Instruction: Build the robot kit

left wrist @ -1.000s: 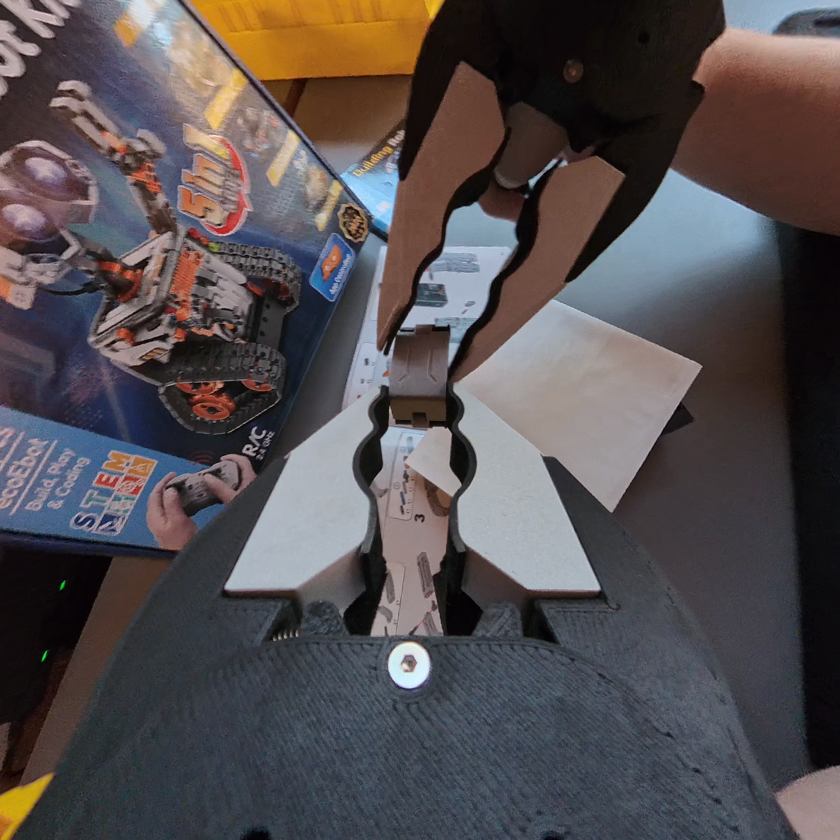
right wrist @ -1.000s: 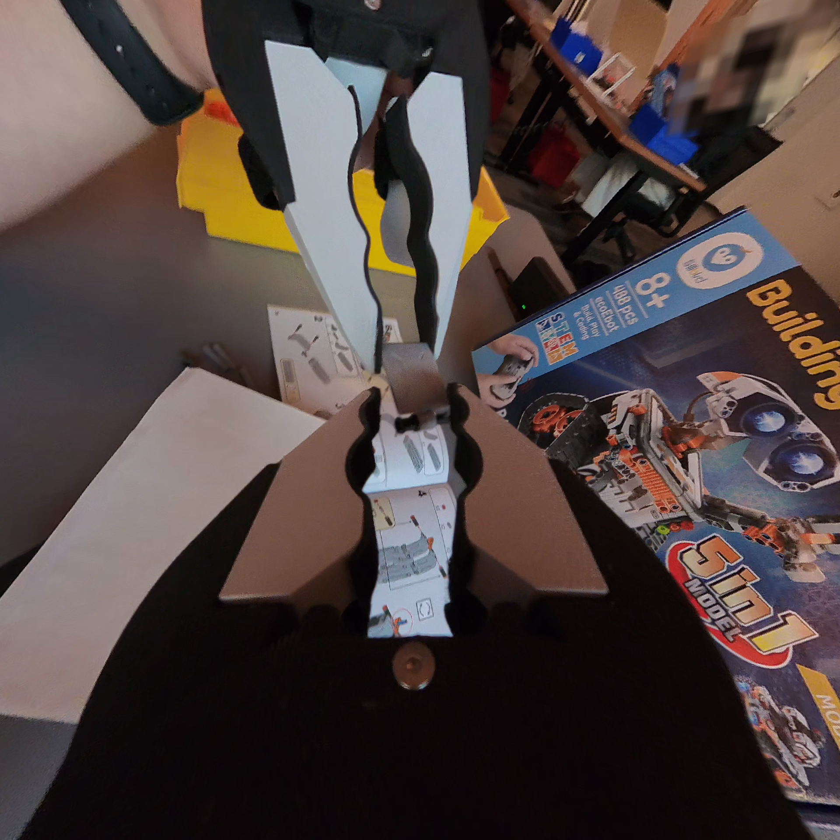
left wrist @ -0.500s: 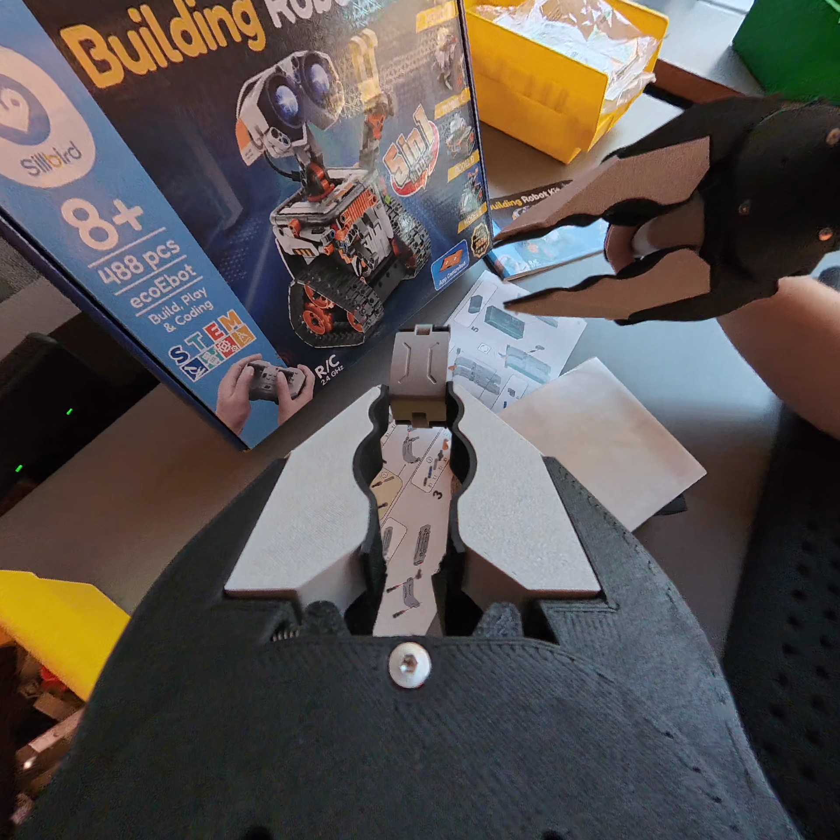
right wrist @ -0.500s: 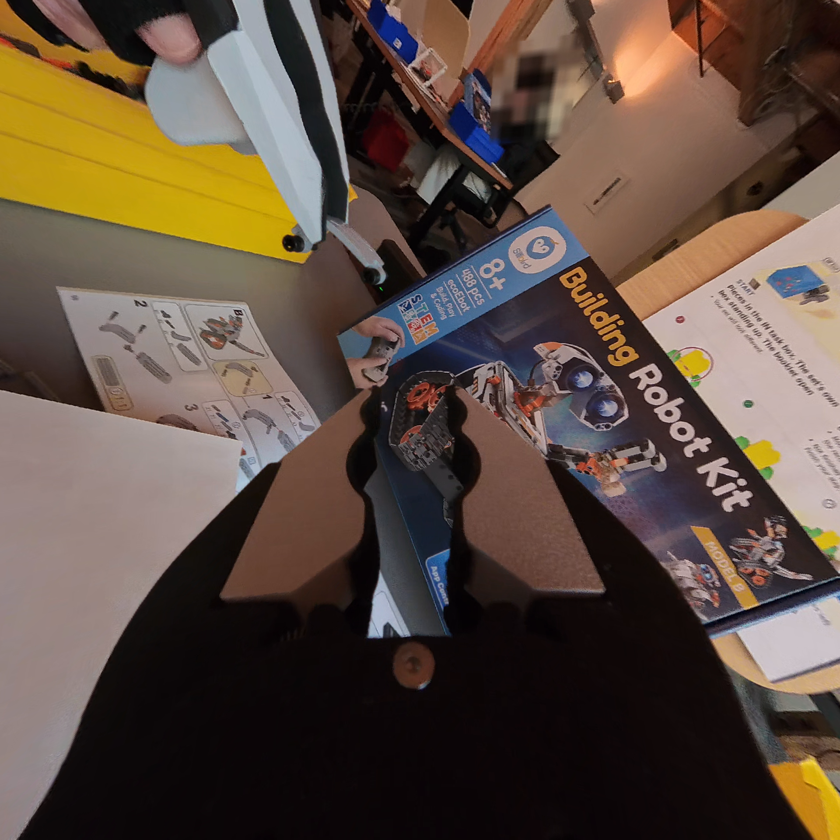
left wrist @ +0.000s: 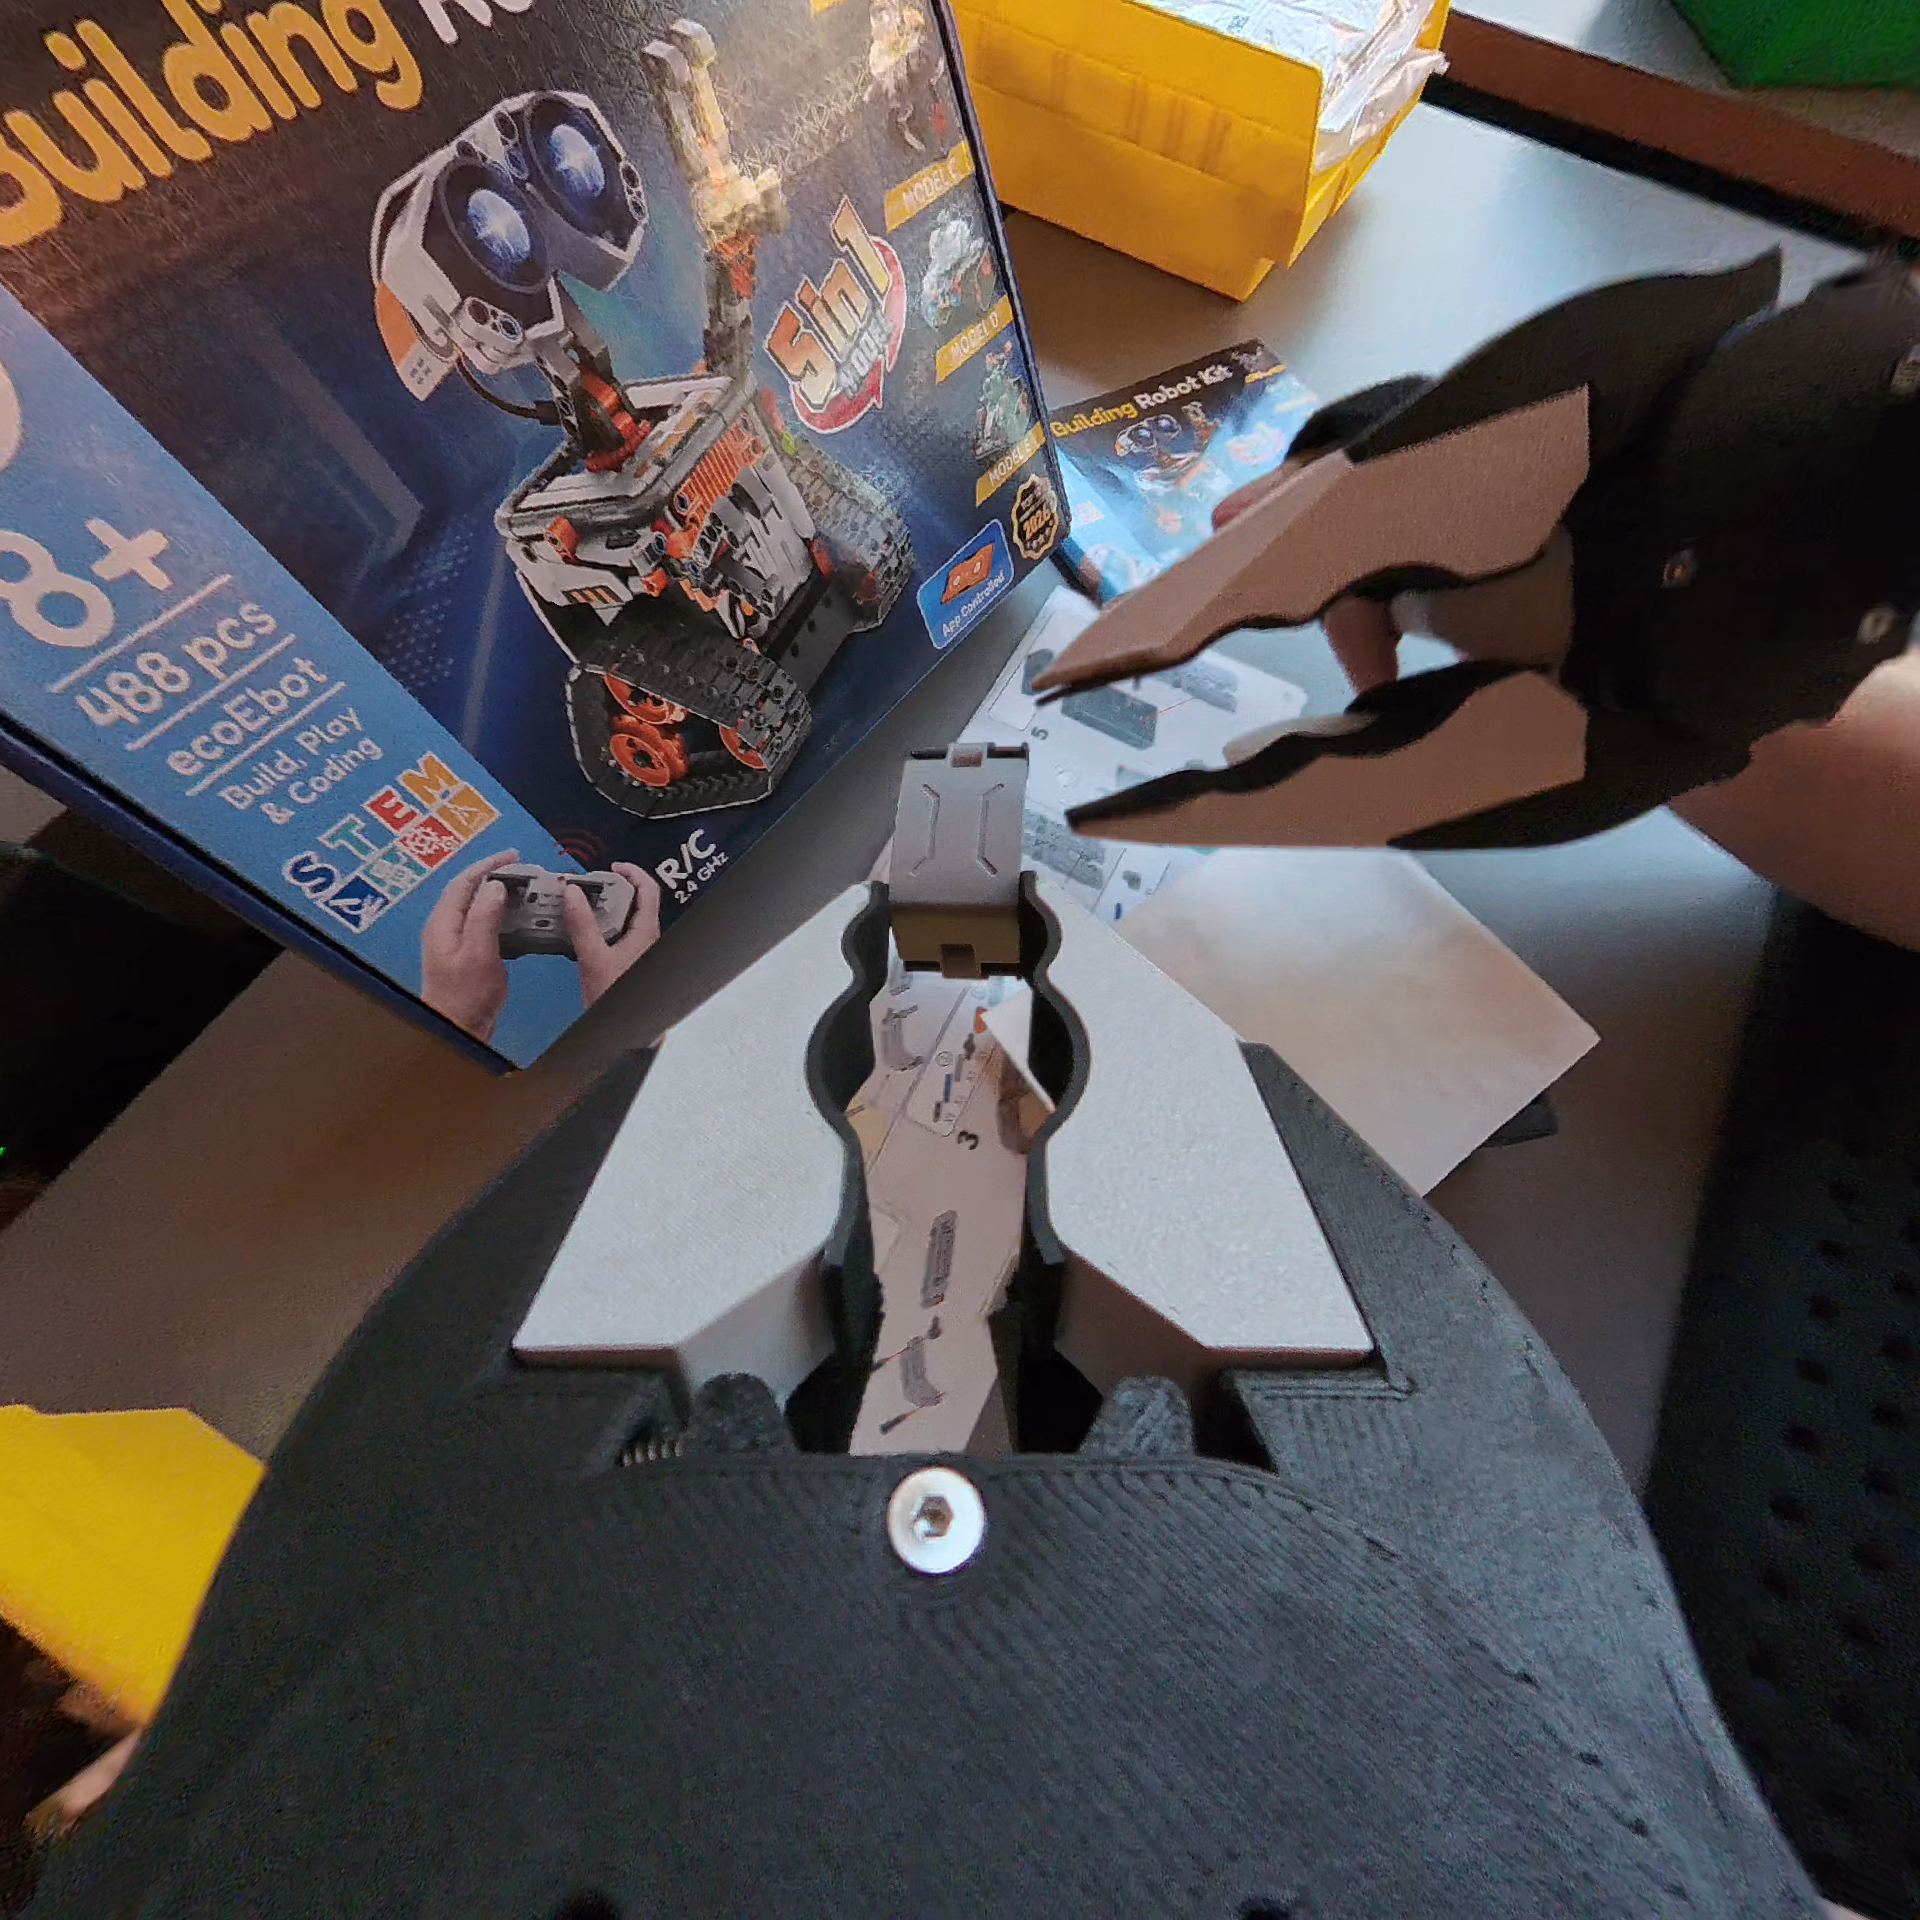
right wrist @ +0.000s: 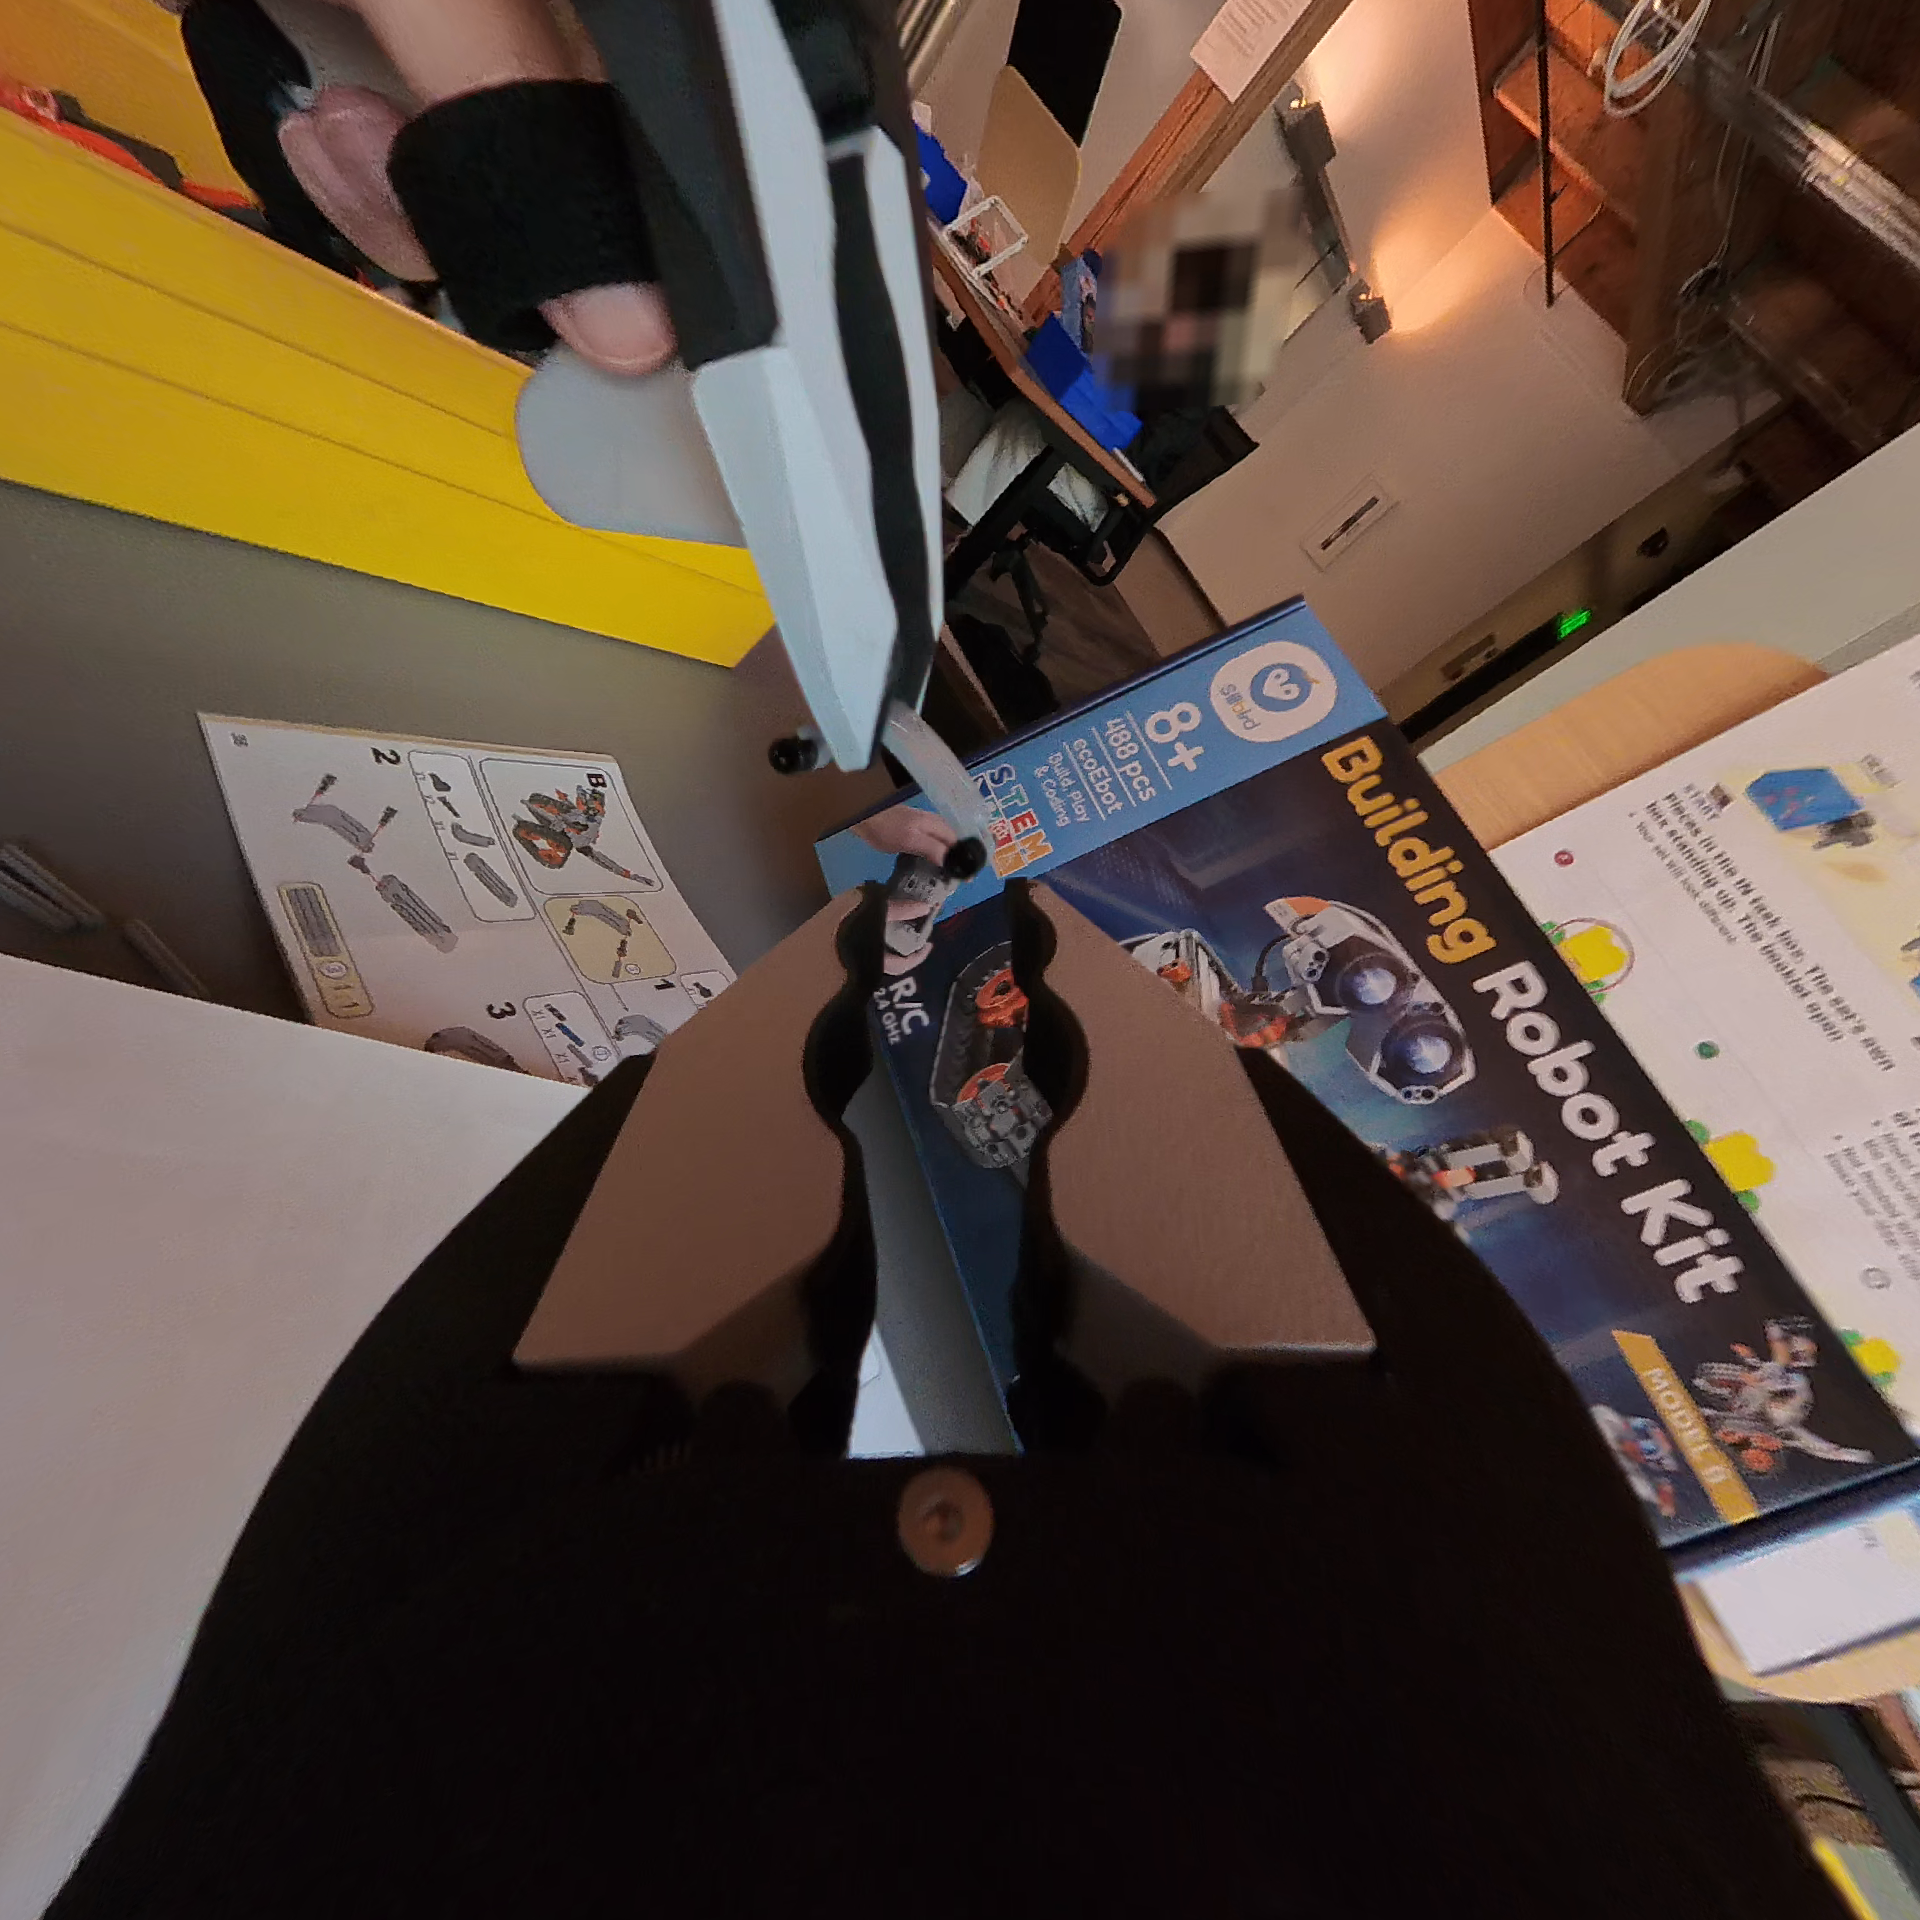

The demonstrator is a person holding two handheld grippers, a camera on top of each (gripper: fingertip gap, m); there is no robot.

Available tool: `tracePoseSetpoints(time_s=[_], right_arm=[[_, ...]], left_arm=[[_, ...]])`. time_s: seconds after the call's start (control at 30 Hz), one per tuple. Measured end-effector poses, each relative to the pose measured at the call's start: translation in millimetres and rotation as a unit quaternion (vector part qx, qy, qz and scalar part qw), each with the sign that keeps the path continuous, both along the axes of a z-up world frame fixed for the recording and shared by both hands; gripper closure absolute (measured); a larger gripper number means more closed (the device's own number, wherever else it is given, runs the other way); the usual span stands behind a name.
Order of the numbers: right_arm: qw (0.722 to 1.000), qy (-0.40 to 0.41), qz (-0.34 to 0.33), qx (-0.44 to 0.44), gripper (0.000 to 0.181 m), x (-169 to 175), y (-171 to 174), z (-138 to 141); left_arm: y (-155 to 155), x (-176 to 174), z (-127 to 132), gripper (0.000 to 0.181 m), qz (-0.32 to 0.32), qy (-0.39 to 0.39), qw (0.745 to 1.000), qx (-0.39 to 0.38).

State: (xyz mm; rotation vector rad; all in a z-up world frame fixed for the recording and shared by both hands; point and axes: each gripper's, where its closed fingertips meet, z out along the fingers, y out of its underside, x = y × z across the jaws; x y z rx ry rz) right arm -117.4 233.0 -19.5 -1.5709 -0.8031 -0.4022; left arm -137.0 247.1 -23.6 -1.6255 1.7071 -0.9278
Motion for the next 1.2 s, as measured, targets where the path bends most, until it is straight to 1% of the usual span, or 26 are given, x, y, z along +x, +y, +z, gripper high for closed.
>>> tracePoseSetpoints(time_s=[0.1,0.17,0.23,0.33,0.43,0.6,0.7,0.77,0.9,0.97,1.03,1.1,1.2], right_arm=[[0.998,-0.054,-0.018,0.036,0.158,-2.5,0.4,5.0],[0.995,-0.088,-0.026,0.040,0.162,-2.7,1.0,2.1],[0.993,-0.105,-0.028,0.036,0.168,-2.3,1.8,-2.3],[0.994,-0.107,-0.021,0.029,0.178,-3.0,1.6,-6.7],[0.994,-0.109,-0.017,0.016,0.179,-2.3,1.7,-11.6],[0.994,-0.105,-0.012,0.017,0.181,-0.1,1.7,-12.8],[0.993,-0.120,-0.016,0.009,0.180,8.1,2.5,-18.1],[0.991,-0.131,-0.010,0.008,0.180,11.7,2.0,-21.1],[0.989,-0.146,-0.013,0.002,0.180,19.1,2.4,-26.3],[0.989,-0.147,-0.010,-0.002,0.181,18.7,2.5,-28.4],[0.989,-0.146,-0.008,-0.008,0.180,17.2,2.8,-30.5],[0.989,-0.145,-0.004,-0.013,0.180,15.2,3.0,-32.9],[0.990,-0.141,0.000,-0.015,0.181,12.8,2.7,-33.5]], left_arm=[[-10.2,5.1,-1.8,0.158,-0.008,0.009,0.999,-0.042],[-12.7,7.0,-4.8,0.158,-0.010,0.018,0.999,-0.046],[-15.8,8.5,-6.8,0.158,-0.016,0.022,0.998,-0.049],[-18.4,9.2,-10.2,0.158,-0.022,0.031,0.998,-0.045],[-18.3,9.7,-12.0,0.158,-0.023,0.034,0.998,-0.041],[-16.6,10.7,-4.7,0.157,-0.006,0.017,0.996,-0.090],[-4.2,7.8,7.4,0.151,0.028,-0.013,0.994,-0.105],[11.1,4.3,20.9,0.151,0.068,-0.048,0.991,-0.104],[56.1,-12.4,54.4,0.154,0.191,-0.142,0.967,-0.093],[66.9,-22.2,68.5,0.156,0.218,-0.181,0.955,-0.091],[77.7,-32.2,70.1,0.162,0.253,-0.182,0.947,-0.081],[82.7,-37.2,67.7,0.164,0.269,-0.170,0.946,-0.062],[75.3,-32.7,72.3,0.164,0.251,-0.183,0.947,-0.080]])
